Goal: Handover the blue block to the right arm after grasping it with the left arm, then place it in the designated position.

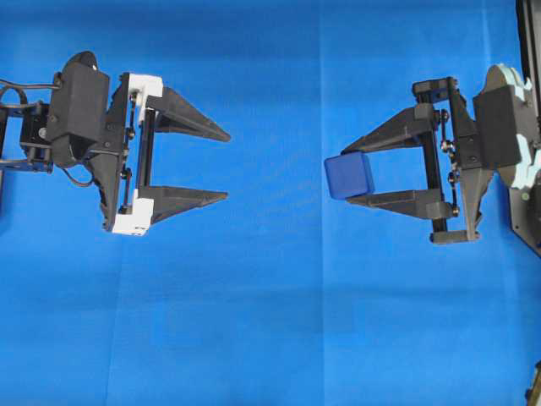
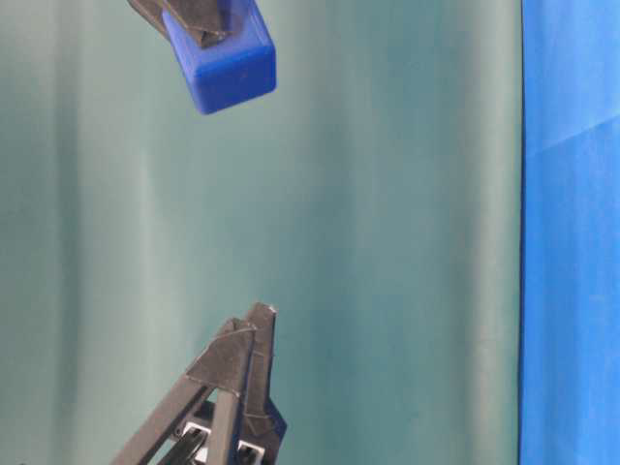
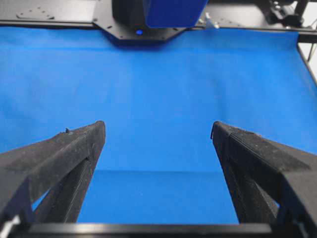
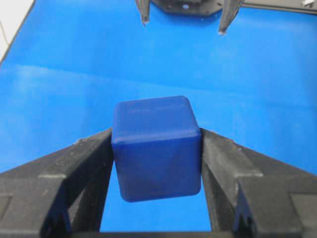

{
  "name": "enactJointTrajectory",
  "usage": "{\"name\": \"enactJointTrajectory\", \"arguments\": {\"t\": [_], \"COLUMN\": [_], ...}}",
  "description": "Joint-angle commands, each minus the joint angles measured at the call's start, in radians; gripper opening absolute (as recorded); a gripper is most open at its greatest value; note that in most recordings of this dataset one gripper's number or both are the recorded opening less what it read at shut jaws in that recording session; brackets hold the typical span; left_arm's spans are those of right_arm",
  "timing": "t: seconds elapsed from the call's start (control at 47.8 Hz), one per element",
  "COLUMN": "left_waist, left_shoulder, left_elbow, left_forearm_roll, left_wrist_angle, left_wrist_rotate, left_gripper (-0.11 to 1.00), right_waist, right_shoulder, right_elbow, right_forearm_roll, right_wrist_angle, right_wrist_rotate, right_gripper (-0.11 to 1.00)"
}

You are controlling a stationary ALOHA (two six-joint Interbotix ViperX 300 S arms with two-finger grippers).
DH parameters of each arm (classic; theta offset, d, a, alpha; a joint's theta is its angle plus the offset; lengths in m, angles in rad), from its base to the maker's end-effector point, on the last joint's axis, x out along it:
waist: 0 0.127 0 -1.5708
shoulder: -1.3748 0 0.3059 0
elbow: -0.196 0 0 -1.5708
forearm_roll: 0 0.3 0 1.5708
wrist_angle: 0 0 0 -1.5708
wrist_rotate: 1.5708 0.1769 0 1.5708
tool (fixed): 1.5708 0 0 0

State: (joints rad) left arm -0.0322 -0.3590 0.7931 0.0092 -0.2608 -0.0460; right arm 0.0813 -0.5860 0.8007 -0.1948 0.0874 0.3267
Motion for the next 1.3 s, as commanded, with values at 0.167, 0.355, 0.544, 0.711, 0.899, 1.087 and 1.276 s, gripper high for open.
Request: {"name": "enactJointTrajectory", "arguments": {"t": [0.167, 0.355, 0.544, 0.711, 0.899, 1.087, 1.276], "left_waist": [-0.003, -0.003, -0.002, -0.003, -0.003, -0.002, -0.003], "left_shoulder": [-0.015, -0.014, -0.009, 0.0, 0.002, 0.002, 0.002], "left_elbow": [-0.021, -0.023, -0.035, -0.046, -0.048, -0.049, -0.048], "left_forearm_roll": [0.002, 0.0, 0.0, 0.0, 0.0, 0.0, 0.0], "left_wrist_angle": [-0.012, -0.014, -0.014, -0.014, -0.014, -0.014, -0.012], "left_wrist_rotate": [0.0, -0.002, -0.002, 0.0, 0.0, 0.0, 0.0], "left_gripper": [0.9, 0.9, 0.9, 0.9, 0.9, 0.9, 0.9], "right_waist": [0.002, 0.005, 0.012, 0.012, 0.012, 0.012, 0.012], "right_shoulder": [-0.009, -0.008, -0.008, -0.008, -0.008, -0.008, -0.006], "right_elbow": [-0.017, -0.009, 0.003, 0.005, 0.005, 0.006, 0.006], "right_forearm_roll": [0.005, 0.034, 0.041, 0.038, 0.034, 0.034, 0.034], "right_wrist_angle": [0.008, 0.137, 0.229, 0.284, 0.285, 0.284, 0.275], "right_wrist_rotate": [0.009, 0.009, 0.009, 0.008, 0.005, 0.005, 0.005], "right_gripper": [0.38, 0.38, 0.38, 0.38, 0.38, 0.38, 0.38]}}
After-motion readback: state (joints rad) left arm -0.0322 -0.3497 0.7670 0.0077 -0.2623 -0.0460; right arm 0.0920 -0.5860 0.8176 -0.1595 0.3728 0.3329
